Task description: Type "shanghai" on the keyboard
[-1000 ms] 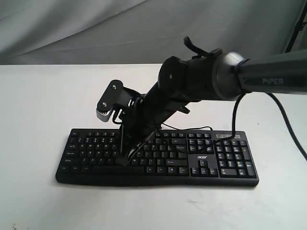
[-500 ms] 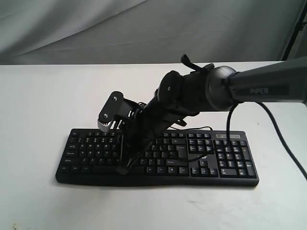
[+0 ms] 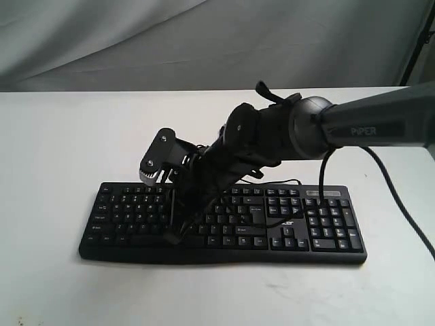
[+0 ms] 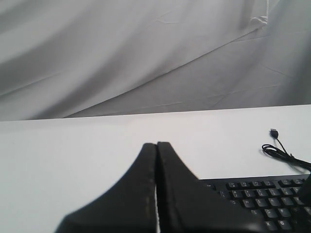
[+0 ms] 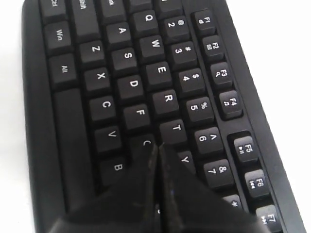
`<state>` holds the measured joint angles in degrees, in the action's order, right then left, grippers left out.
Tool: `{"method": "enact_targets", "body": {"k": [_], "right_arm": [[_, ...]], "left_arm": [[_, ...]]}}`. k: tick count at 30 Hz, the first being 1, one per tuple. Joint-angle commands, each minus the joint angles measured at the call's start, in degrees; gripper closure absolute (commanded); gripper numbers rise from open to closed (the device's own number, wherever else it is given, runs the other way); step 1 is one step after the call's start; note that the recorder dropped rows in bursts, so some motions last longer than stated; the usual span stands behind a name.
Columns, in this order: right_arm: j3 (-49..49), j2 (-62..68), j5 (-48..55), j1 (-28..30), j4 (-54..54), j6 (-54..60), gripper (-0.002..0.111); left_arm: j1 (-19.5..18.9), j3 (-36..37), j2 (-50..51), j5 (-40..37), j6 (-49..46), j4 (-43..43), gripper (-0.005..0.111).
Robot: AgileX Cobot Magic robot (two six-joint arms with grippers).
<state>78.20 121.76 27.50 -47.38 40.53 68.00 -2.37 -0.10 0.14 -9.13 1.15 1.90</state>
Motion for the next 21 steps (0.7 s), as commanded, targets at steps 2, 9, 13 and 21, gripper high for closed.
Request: {"method": "enact_targets", "body": {"k": [2,9,13,21], "right_arm": [[-0.3,0.9,-1.4,0.0,0.2,0.6,0.108],[-0.3,1.8,-1.0,0.0,0.6,0.6,0.108],[0.3,1.5,-0.3,0.0,0.6,0.6,0.108],[7.3,1.6,1.2,-2.9,0.8,-0.1,0.108]], "left_arm": [[0.4,0.1,-0.1,0.3,0.2,0.0,0.107],[0.4,0.1,-0.1,0.3,0.2,0.0,0.107],[0.4,0.1,-0.1,0.3,0.2,0.0,0.107],[0.4,0.1,-0.1,0.3,0.2,0.0,0.107]]}}
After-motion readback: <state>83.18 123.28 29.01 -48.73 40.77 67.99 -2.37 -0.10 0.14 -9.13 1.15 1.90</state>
